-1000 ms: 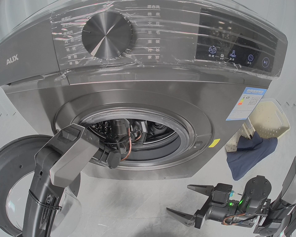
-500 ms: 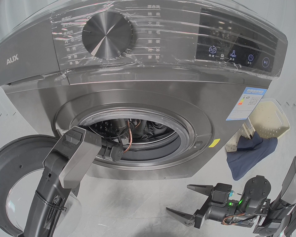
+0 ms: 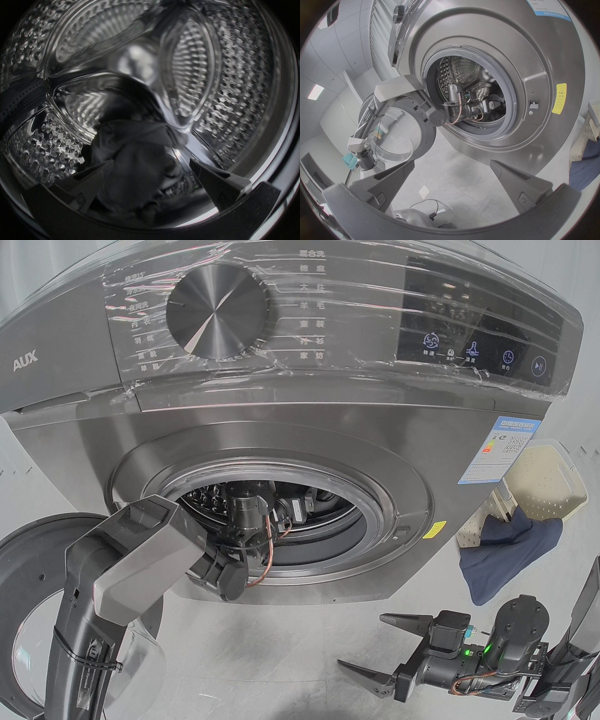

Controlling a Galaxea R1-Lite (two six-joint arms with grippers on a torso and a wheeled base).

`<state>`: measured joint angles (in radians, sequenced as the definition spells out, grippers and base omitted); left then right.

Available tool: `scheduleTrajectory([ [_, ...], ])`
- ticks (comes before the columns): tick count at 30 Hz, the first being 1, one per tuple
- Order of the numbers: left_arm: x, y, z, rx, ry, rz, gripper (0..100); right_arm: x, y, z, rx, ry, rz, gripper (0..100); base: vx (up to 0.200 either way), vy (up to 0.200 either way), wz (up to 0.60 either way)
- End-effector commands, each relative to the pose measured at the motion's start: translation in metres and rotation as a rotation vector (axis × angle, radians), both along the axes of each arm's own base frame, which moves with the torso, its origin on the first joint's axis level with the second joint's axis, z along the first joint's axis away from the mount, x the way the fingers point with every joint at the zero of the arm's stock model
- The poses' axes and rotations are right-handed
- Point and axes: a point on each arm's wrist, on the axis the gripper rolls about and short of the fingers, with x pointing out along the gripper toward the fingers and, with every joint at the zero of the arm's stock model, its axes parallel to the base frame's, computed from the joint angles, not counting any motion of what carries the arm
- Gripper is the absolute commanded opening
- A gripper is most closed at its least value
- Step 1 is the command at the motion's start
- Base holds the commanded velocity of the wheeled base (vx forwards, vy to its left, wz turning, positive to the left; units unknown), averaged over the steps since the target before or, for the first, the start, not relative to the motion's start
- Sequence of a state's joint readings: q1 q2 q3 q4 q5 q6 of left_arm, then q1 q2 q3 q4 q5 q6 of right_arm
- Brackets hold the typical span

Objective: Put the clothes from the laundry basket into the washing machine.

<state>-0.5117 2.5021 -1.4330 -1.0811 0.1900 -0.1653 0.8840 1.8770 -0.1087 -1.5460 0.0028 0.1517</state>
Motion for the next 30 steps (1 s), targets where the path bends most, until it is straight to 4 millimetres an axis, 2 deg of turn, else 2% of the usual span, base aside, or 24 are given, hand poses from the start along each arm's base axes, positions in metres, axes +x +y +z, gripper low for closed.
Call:
scheduleTrajectory([
  [1, -0.095, -0.01, 0.01, 0.114, -0.04, -0.153, 100, 0.0, -0.002, 0.0, -0.002, 0.002, -0.003, 100, 0.0, 0.0, 0.0],
  [3, -0.104, -0.009, 0.007, 0.11, -0.053, -0.164, 100, -0.001, -0.002, 0.0, -0.002, 0.002, -0.003, 100, 0.0, 0.0, 0.0],
  [5, -0.123, -0.004, -0.001, 0.116, -0.047, -0.186, 100, 0.0, -0.003, 0.002, 0.006, -0.003, -0.007, 100, 0.0, 0.0, 0.0],
  [10, -0.168, 0.012, 0.011, 0.121, -0.034, -0.259, 100, -0.004, -0.01, 0.01, 0.029, -0.022, -0.014, 100, 0.0, 0.0, 0.0],
  [17, -0.233, 0.028, 0.033, 0.114, 0.001, -0.36, 100, -0.016, -0.025, 0.005, -0.003, 0.018, -0.021, 100, 0.0, 0.0, 0.0],
  [20, -0.243, 0.032, 0.035, 0.109, 0.014, -0.371, 100, -0.017, -0.026, 0.008, 0.006, 0.01, -0.021, 100, 0.0, 0.0, 0.0],
  [24, -0.26, 0.049, 0.038, 0.111, 0.034, -0.366, 100, -0.017, -0.027, 0.01, 0.016, 0.005, -0.045, 100, 0.0, 0.0, 0.0],
  [30, -0.28, 0.072, 0.049, 0.101, 0.023, -0.341, 100, -0.023, -0.037, 0.029, 0.091, -0.042, -0.117, 100, -0.2, 0.0, 0.0],
])
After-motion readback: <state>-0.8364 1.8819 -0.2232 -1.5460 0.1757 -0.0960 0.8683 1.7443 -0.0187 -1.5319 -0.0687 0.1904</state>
